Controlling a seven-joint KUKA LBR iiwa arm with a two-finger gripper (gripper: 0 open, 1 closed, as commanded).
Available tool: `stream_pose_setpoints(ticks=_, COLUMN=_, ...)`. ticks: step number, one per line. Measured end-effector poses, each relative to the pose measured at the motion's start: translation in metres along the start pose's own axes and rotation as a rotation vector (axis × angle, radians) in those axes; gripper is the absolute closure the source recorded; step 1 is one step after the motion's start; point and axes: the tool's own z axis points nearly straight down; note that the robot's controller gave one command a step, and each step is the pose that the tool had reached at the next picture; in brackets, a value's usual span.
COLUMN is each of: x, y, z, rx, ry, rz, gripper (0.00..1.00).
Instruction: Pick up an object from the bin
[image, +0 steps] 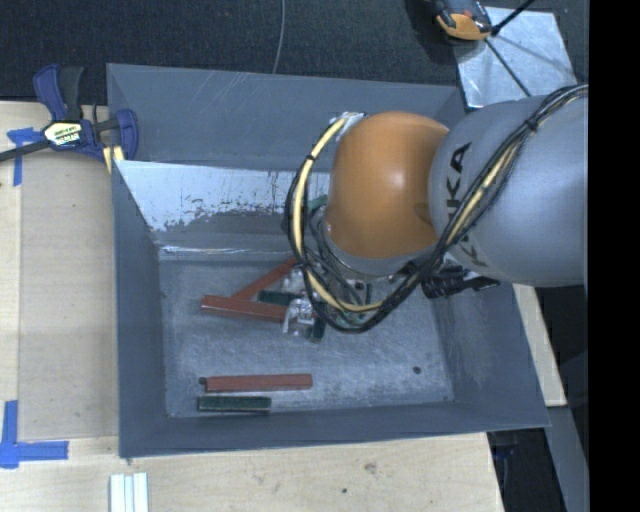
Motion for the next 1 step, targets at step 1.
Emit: stream_pose_setpoints(ticks=1, x=-0.0058, y=-0.0017, z=-0.0413, rx=-0.001, ry=-0.004, rz=0.206, gripper=1.0)
